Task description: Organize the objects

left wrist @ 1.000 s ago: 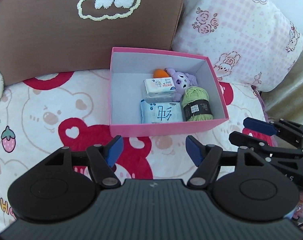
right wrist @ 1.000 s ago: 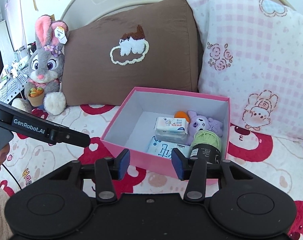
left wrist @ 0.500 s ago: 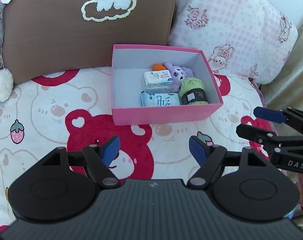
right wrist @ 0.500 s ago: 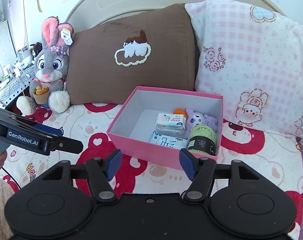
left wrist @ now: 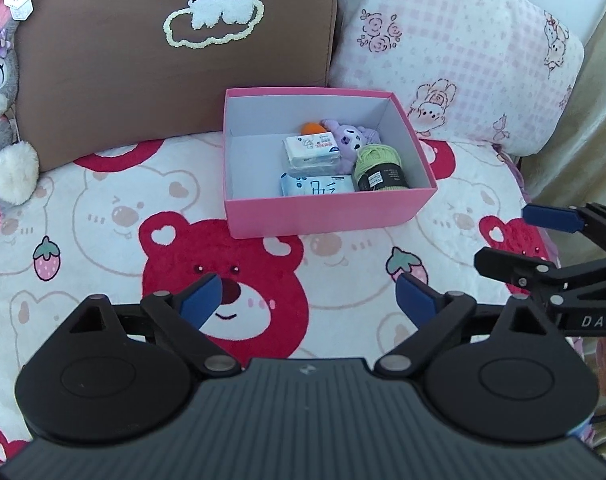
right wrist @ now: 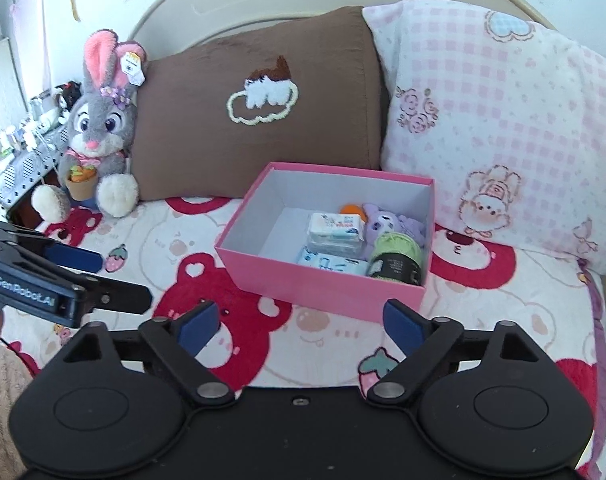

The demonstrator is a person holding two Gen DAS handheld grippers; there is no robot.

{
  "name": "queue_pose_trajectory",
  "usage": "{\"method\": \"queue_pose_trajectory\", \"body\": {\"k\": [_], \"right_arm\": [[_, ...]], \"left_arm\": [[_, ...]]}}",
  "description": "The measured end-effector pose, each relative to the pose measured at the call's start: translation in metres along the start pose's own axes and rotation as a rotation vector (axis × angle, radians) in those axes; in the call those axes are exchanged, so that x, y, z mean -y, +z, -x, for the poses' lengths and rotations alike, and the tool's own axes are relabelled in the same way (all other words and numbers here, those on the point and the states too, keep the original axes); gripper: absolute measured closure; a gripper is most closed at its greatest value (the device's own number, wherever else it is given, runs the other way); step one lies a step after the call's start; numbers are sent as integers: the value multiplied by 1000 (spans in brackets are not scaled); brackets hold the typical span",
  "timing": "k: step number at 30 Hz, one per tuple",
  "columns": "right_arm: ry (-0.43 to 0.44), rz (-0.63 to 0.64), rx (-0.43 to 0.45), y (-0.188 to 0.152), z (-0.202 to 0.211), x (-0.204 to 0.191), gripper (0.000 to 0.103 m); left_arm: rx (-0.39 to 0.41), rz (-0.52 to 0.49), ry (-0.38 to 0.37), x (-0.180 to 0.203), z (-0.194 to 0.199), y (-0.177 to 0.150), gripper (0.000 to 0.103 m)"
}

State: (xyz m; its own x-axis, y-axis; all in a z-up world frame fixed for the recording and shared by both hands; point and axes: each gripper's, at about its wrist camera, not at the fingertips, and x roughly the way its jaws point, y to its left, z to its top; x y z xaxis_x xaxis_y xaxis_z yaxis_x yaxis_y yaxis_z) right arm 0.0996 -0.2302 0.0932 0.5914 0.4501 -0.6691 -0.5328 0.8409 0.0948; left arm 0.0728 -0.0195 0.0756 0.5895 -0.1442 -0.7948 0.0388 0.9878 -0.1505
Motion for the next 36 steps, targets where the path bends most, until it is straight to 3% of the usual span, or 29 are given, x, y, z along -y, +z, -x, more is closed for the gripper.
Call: {"method": "queue_pose_trajectory", "body": {"k": [8, 17, 27, 36], "right_arm": [[-49, -65, -59, -8, -3, 4, 9], [-94, -81, -105, -16, 2, -4, 8], [-117, -74, -121, -21, 3, -8, 8], [-144, -79, -138, -24, 0, -6, 8]], "left_arm": [[-24, 34, 46, -7, 0, -10, 5], [-16, 42, 21, -11, 7, -19, 0], [-49, -9, 43, -7, 3, -22, 0], [-95, -2, 143, -6, -4, -23, 0]]}}
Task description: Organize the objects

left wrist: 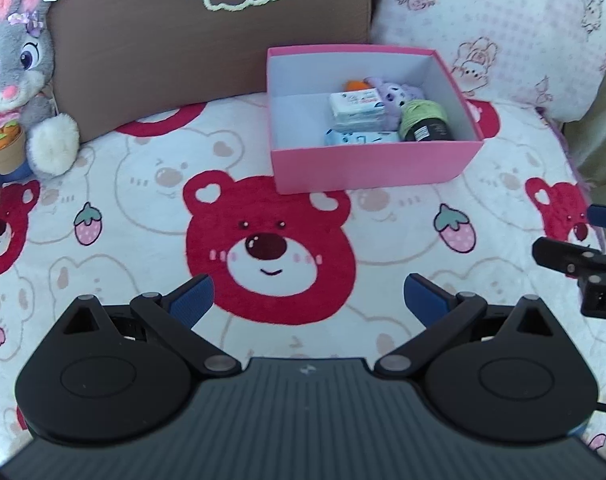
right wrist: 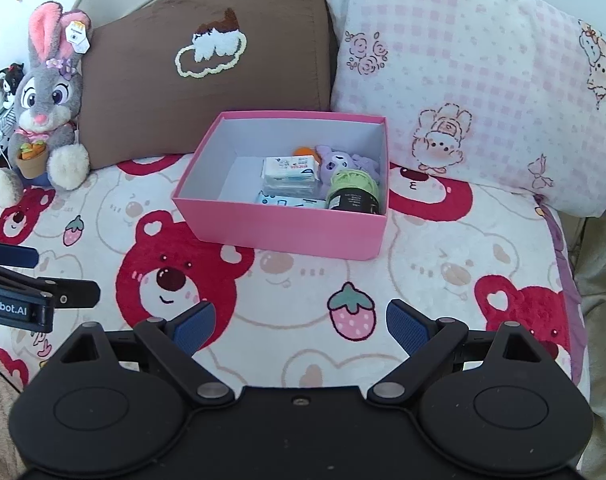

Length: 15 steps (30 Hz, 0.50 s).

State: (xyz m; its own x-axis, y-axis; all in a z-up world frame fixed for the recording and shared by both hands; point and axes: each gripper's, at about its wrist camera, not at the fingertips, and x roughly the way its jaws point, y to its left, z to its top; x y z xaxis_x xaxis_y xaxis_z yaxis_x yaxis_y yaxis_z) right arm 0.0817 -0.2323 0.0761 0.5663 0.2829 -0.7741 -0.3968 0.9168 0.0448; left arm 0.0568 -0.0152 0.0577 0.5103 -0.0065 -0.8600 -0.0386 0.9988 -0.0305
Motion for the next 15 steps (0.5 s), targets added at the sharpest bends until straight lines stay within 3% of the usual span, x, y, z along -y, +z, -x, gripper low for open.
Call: {"method": "queue_pose_trajectory", "body": {"k": [15], "right_arm": [[-19, -6, -25, -2, -4, 2, 8]], "left_arm": [[-15, 33, 3, -3, -3, 0, 0]]}}
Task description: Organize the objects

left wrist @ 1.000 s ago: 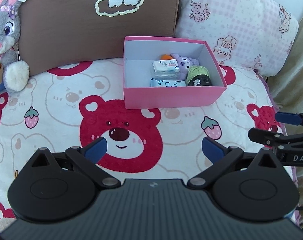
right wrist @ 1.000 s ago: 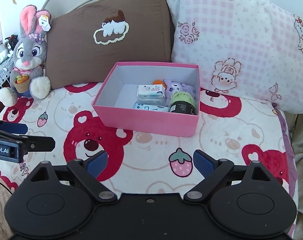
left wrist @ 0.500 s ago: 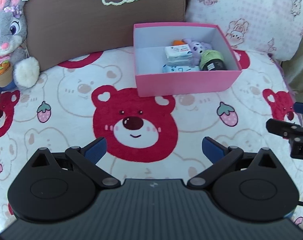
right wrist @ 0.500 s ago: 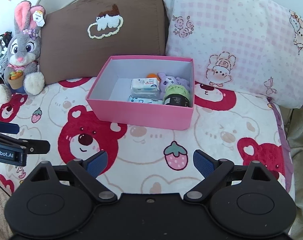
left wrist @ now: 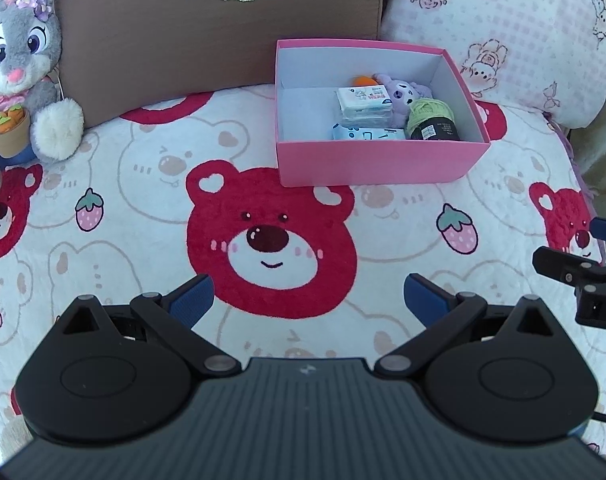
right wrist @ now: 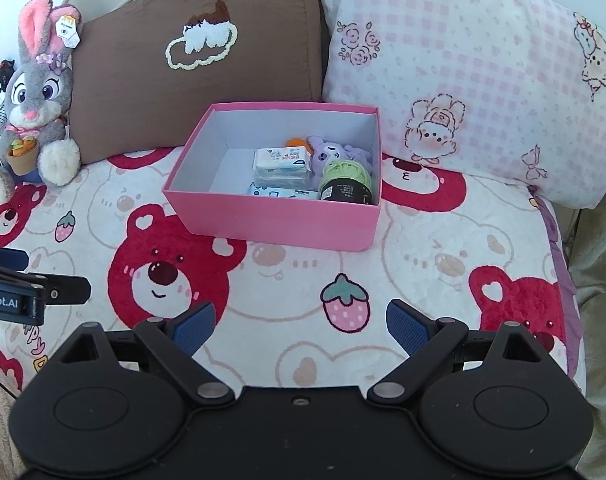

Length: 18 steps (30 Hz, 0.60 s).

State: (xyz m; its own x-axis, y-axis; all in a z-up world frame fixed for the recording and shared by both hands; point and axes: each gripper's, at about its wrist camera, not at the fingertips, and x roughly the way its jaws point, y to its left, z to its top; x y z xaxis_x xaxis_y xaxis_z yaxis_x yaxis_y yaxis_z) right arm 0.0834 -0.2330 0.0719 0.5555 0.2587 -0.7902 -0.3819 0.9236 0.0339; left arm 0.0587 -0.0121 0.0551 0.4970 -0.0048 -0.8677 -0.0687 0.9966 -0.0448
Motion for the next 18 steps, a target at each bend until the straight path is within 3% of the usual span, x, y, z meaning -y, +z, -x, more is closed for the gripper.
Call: {"method": "queue_pose_trajectory", "body": {"k": [18], "right_arm": [[-5, -1, -16, -1, -4, 4, 8]], "left_arm": [[-28, -6, 16, 2, -9, -1, 0]]}}
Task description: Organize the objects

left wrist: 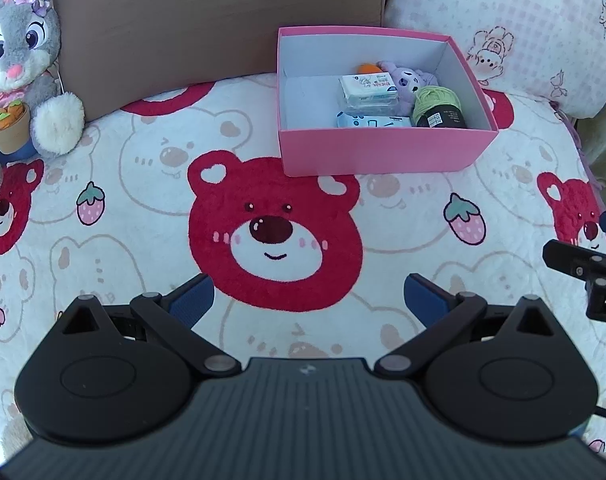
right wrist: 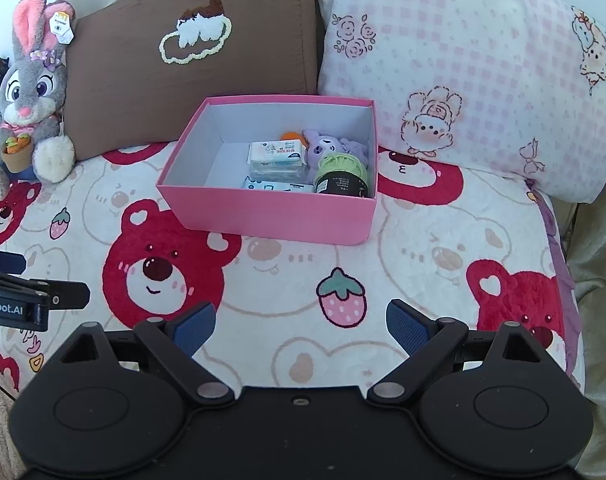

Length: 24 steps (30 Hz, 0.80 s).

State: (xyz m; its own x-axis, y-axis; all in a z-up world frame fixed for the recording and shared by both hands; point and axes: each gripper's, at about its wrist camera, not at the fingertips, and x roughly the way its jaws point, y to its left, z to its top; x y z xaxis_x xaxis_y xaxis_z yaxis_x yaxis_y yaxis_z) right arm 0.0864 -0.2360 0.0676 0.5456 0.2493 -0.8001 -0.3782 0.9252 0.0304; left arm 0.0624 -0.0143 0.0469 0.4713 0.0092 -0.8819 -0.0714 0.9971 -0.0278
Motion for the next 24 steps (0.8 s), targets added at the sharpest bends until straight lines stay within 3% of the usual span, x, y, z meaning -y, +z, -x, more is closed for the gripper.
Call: {"method": "queue_pose_trajectory", "body": {"k": [24], "right_arm": [[2, 10, -6, 0, -1, -2, 8]], "left_arm": [[-15, -3, 21, 0, -2, 1, 0]]}}
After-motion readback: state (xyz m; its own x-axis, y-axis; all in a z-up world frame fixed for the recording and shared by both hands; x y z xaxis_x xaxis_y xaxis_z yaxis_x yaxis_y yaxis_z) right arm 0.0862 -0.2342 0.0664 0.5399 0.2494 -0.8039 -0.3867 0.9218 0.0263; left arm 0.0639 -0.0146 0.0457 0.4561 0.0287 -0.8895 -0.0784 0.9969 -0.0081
